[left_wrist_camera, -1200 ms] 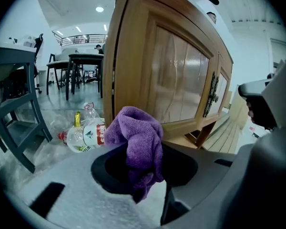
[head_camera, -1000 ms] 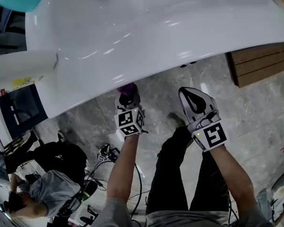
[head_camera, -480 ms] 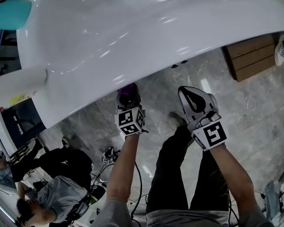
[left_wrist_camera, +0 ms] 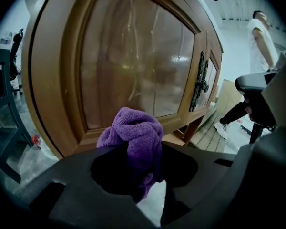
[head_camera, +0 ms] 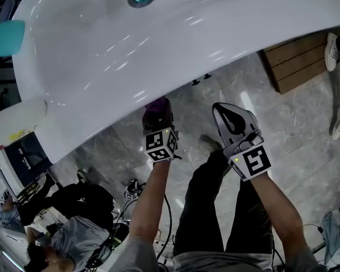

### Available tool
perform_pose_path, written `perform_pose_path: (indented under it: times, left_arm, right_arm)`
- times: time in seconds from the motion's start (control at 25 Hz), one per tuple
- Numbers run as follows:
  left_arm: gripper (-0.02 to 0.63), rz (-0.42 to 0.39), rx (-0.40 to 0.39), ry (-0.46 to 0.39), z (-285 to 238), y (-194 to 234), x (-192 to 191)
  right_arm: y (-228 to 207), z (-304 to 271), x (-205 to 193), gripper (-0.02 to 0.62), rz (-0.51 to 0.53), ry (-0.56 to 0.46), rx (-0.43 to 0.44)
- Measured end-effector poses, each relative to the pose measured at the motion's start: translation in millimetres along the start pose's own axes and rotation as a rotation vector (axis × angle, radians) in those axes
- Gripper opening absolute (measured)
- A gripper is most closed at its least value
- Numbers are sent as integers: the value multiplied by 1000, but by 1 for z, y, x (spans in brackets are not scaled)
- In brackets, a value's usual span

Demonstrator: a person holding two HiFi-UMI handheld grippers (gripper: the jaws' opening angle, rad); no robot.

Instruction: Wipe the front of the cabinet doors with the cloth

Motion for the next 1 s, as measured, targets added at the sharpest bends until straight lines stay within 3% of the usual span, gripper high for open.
perform_pose_path:
  times: [1.0]
  left_arm:
    - [141,-29,-169,35,-75,-108,23]
  right_arm:
    - [-86,44,2,9,-60,-2,-100]
Point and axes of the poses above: the fingertips, and each gripper's own axes: z backward along the fingers, y to its left, x out of its top, the point moved 5 cm from there along z, backward along the fingers, and after that the axes turned 7 degrees about -x, right-handed, at the moved point
